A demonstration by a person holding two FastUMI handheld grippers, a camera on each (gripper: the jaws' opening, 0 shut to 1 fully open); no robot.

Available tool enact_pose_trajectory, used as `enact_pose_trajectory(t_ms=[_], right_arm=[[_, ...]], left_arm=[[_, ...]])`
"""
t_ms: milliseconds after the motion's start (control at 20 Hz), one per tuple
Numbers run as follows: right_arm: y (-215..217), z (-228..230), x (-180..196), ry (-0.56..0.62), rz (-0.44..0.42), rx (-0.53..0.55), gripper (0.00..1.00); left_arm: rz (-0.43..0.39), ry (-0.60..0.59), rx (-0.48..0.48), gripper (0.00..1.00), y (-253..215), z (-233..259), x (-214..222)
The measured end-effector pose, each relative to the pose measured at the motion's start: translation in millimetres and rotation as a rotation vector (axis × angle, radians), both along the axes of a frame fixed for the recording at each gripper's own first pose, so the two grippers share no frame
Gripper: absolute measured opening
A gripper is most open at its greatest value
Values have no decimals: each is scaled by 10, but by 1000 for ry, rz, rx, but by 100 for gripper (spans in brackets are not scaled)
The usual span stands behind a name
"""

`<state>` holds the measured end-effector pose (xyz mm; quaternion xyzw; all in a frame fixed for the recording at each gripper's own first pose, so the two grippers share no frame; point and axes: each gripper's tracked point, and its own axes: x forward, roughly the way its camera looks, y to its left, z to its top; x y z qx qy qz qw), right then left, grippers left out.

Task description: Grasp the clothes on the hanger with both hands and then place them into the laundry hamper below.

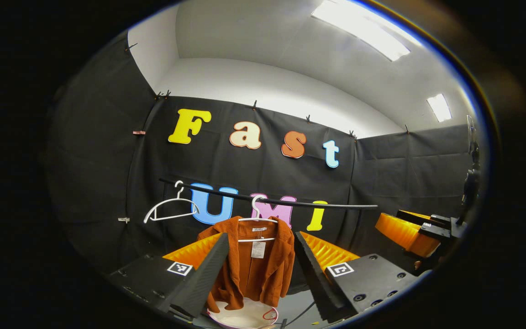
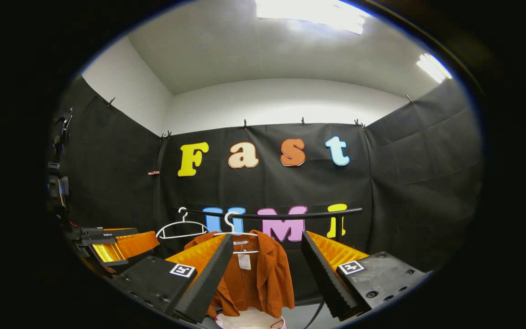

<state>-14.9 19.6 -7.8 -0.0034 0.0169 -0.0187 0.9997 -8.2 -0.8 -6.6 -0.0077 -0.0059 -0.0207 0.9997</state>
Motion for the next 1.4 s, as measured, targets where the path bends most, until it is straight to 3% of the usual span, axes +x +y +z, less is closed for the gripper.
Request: enact_pose_trajectory(t_ms=[300, 650, 1000, 1400], right_arm=[[78, -100, -25, 5, -37, -12, 98], [147, -390, 167, 57, -34, -28, 98], [211, -627, 819, 39, 46, -3, 98], [195, -1048, 1624, 36, 157, 17, 98]], left_arm=[[-51, 23, 20, 91, -11, -64, -28], [-55, 59, 20, 91, 3, -142, 5], [-18, 78, 53, 92, 91, -217, 167], [68, 82, 56, 91, 259, -505, 1115]])
